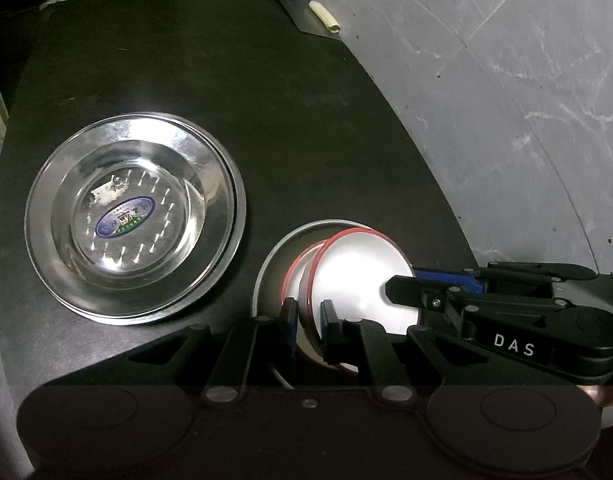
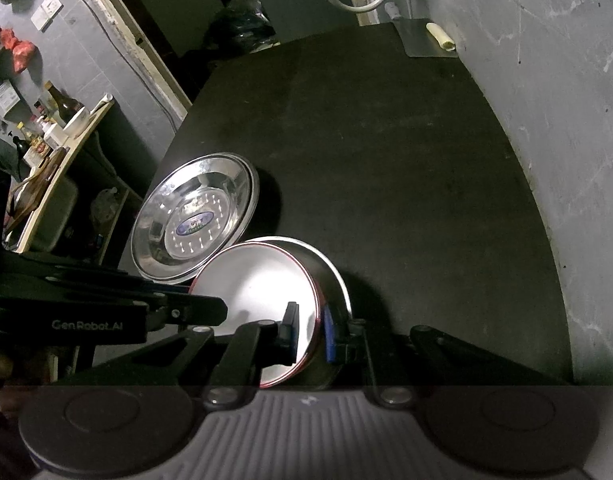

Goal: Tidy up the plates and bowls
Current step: 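Lower the second white bowl into the first white bowl with both grippers, then open both grippers to release the second white bowl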

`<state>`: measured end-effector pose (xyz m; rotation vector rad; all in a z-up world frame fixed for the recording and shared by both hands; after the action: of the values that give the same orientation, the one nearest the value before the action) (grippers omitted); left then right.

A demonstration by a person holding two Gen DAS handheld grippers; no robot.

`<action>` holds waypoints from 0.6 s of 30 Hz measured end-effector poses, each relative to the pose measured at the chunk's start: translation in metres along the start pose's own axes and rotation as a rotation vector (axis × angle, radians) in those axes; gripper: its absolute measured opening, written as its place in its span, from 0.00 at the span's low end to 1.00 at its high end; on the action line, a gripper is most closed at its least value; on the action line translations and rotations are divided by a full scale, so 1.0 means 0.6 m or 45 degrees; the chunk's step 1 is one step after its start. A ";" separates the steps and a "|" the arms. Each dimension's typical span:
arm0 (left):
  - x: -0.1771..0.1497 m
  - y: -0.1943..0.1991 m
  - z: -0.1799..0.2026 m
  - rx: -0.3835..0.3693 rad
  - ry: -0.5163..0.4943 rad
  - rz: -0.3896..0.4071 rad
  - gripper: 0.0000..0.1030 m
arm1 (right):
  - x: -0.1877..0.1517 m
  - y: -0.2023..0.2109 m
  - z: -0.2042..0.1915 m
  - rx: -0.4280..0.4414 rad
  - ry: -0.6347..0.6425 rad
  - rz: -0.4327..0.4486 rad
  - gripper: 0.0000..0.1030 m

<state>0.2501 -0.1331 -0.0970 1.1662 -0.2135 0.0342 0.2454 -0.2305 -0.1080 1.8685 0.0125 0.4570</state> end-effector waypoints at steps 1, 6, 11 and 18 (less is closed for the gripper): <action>0.001 0.001 -0.001 -0.001 0.003 0.002 0.13 | 0.000 0.000 0.001 -0.002 0.001 -0.001 0.14; 0.000 0.006 -0.011 -0.019 0.044 0.011 0.19 | 0.002 0.000 0.005 -0.018 0.007 -0.007 0.14; 0.001 0.016 -0.013 -0.050 0.069 0.039 0.19 | 0.004 0.007 0.003 -0.048 0.041 -0.001 0.14; 0.001 0.045 -0.029 -0.049 0.097 0.138 0.34 | 0.014 0.038 0.003 -0.156 0.112 0.042 0.21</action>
<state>0.2497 -0.1066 -0.0788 1.1121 -0.2085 0.1689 0.2485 -0.2382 -0.0850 1.7301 0.0122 0.5508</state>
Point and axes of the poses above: each gripper's, at about its wrist camera, not at the fingertips, and y roughly against the way its jaws point, z to its right, x to its top, the point moved 8 cm from there along -y, roughly the way its jaws point, and after that the axes turned 14 degrees about -z, right-handed, at the moved point
